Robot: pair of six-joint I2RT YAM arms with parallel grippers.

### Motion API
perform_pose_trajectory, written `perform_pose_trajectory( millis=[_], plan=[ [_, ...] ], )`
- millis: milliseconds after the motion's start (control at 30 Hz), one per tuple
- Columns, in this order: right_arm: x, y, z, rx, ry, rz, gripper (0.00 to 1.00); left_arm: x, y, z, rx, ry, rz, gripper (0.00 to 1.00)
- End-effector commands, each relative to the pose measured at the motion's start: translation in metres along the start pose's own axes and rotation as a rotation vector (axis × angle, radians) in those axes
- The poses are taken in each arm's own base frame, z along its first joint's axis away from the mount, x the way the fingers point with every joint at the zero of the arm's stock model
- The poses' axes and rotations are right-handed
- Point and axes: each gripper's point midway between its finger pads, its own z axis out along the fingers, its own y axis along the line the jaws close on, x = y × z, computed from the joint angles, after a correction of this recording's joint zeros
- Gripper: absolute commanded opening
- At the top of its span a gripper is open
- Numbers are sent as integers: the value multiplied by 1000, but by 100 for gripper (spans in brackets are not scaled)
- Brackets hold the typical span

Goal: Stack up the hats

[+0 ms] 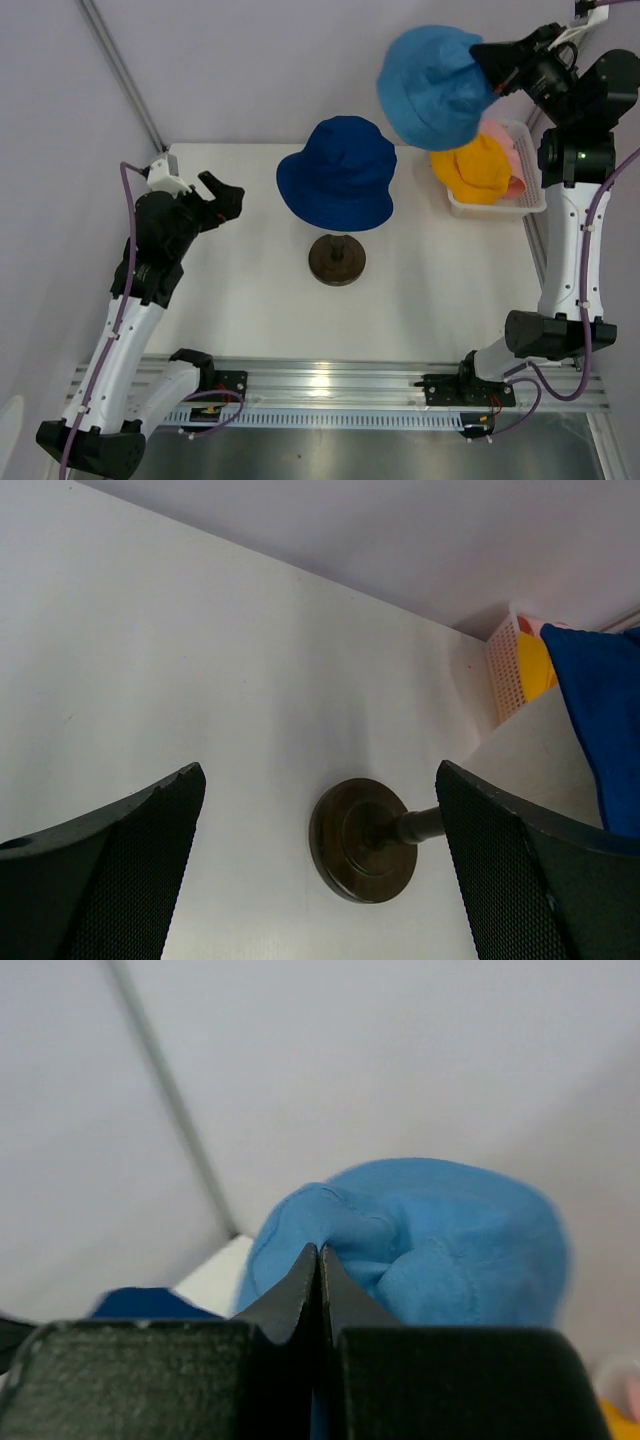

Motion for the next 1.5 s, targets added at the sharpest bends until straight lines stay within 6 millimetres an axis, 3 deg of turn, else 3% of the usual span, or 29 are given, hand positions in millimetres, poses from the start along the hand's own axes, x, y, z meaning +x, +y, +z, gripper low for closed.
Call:
perform_pose_trajectory(
  millis=[0,33,67,233,333,400,500,600,767,900,967,1033,1200,1467],
  plan=[
    [-20,70,0,-270,49,63,0,-13,-17,-2,81,-43,-29,100],
    [-35,92,-2,-333,20,44,0,-12,-18,-3,92,-40,-33,100],
    [-38,107,-5,-388,30,70,0,-12,-20,-3,104,-43,-42,99],
    [-49,152,-15,-534,28,80,0,-11,-25,-8,131,-39,-56,99],
    [-49,172,-24,-602,47,90,0,-15,-26,-12,134,-56,-56,100],
    [-31,184,-24,-652,100,111,0,-16,-26,-14,137,-63,-59,99],
    [6,191,-18,-661,166,105,0,-16,-29,-19,154,-64,-59,99],
    [24,192,-15,-673,189,92,0,-14,-29,-24,160,-57,-56,99],
    [27,201,-8,-710,185,106,0,-20,-32,-33,174,-84,-64,100],
    [39,196,10,-725,204,142,0,-20,-38,-36,206,-87,-78,99],
    [32,195,17,-721,188,144,0,-23,-42,-36,225,-93,-81,99],
    [43,189,33,-707,209,190,0,-34,-53,-38,269,-121,-83,99],
    [66,202,43,-760,266,225,0,-62,-97,-36,462,-152,-149,99],
    [93,214,46,-765,314,209,0,-84,-127,-24,603,-165,-368,100]
  ],
)
